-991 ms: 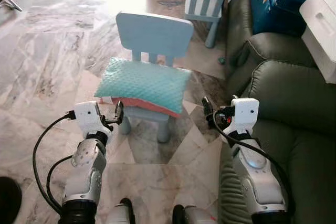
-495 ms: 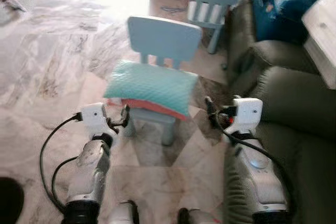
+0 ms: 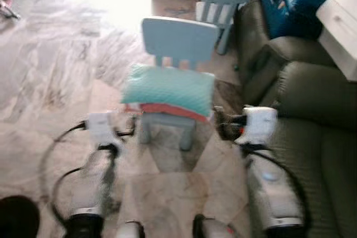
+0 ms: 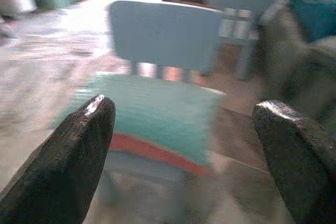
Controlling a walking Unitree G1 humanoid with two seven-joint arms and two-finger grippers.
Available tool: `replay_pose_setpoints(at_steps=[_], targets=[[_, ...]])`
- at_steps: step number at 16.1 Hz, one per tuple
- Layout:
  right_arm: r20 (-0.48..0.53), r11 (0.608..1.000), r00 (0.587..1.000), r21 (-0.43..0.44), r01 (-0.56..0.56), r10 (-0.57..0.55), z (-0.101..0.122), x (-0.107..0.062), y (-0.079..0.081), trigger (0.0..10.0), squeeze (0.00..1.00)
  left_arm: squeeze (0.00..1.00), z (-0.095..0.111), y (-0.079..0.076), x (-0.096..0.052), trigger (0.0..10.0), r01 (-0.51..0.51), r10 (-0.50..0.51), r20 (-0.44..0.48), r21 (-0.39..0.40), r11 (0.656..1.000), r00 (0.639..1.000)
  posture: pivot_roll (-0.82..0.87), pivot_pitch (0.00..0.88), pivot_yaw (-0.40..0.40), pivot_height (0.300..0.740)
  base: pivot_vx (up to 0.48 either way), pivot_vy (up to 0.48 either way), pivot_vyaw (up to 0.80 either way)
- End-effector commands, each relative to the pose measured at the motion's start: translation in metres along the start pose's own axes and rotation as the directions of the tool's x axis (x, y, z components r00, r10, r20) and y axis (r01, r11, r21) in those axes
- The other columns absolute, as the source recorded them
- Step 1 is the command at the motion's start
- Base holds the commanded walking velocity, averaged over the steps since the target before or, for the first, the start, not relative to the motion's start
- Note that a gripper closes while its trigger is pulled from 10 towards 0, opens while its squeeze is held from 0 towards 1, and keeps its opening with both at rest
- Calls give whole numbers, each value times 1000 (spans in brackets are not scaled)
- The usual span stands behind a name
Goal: Move the pillow to the sofa
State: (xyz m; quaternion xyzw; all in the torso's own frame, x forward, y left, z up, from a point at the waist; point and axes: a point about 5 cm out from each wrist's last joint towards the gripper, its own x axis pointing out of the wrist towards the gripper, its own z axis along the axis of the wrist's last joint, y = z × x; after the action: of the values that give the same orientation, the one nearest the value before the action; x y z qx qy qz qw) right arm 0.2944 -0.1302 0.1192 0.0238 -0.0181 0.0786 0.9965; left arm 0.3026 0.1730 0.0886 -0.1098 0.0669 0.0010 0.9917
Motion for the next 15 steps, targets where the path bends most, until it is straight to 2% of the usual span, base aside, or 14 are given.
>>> replay_pose_setpoints(at_steps=[1, 8, 15], targets=[[2, 999, 999, -16, 33, -33, 1, -3, -11, 10000, 0, 0, -1, -5, -1, 10000, 18, -18, 1, 0, 1000, 1000, -101, 196, -42, 740, 0, 0, 0], [-6, 999, 999, 3, 46, -46, 1, 0, -12, 10000, 0, 0, 5, 2, 4, 10000, -8, 7, 17, 35, 999, 1000, -96, 190, -45, 740, 0, 0, 0], [-11, 999, 999, 1, 45, -45, 0, 1, -12, 10000, 0, 0, 5, 1, 5, 10000, -2, 1, 24, 39, 999, 1000, -95, 183, -43, 740, 0, 0, -800]])
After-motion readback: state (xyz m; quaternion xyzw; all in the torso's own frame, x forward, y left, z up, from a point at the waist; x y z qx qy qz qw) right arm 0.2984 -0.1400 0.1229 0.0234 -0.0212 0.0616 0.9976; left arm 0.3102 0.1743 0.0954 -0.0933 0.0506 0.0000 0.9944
